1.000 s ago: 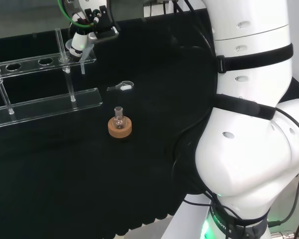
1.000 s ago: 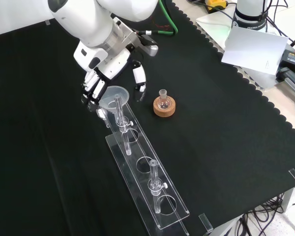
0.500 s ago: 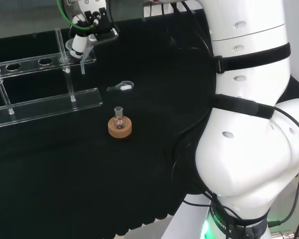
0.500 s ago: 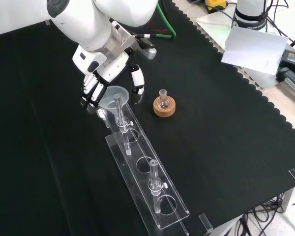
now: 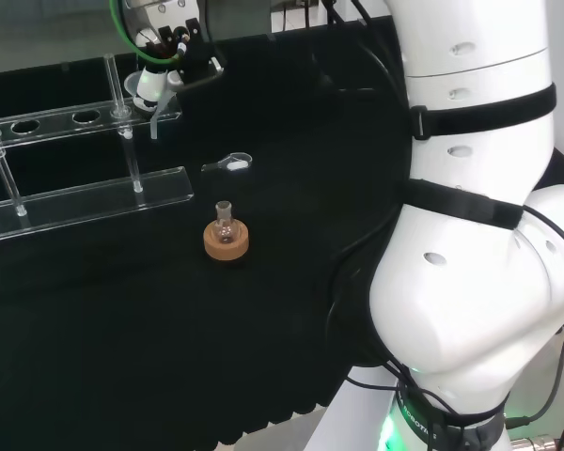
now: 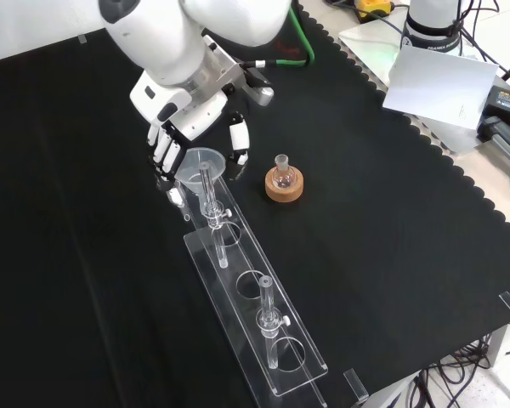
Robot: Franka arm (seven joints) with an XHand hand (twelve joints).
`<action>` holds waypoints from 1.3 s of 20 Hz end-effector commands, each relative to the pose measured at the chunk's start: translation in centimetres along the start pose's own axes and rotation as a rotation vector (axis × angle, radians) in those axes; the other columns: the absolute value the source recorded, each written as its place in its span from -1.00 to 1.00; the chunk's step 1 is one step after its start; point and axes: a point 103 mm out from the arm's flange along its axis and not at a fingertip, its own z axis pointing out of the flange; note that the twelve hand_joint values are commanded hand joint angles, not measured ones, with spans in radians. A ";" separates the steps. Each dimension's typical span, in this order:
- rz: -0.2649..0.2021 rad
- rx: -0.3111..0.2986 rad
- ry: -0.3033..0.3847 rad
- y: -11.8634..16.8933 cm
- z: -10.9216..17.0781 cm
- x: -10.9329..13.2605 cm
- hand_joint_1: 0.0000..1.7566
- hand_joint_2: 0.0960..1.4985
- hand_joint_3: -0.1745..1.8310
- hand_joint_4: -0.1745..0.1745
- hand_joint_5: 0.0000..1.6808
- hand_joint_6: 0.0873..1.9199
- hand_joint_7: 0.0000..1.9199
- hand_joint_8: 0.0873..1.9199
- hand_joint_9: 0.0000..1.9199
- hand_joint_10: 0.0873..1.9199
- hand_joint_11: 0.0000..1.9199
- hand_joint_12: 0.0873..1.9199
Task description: Pick up the funnel from the transparent funnel stand.
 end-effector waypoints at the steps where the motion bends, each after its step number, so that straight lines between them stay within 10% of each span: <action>1: 0.002 -0.135 -0.089 -1.2 -2.5 0.0 0.00 -0.16 -0.24 -0.06 -0.18 -0.94 -0.32 -0.39 -0.02 -0.58 -0.32 0.25; 9: 0.013 -0.098 -0.128 -3.9 -5.9 -0.4 0.01 -0.13 -0.23 -0.06 -0.17 -0.57 -0.28 -0.40 0.08 -0.70 -0.25 0.19; 26: 0.129 -0.113 -0.127 -14.6 -7.8 -2.0 0.00 -0.10 -0.22 -0.09 -0.21 -0.50 -0.25 -0.39 0.09 -0.70 -0.27 0.19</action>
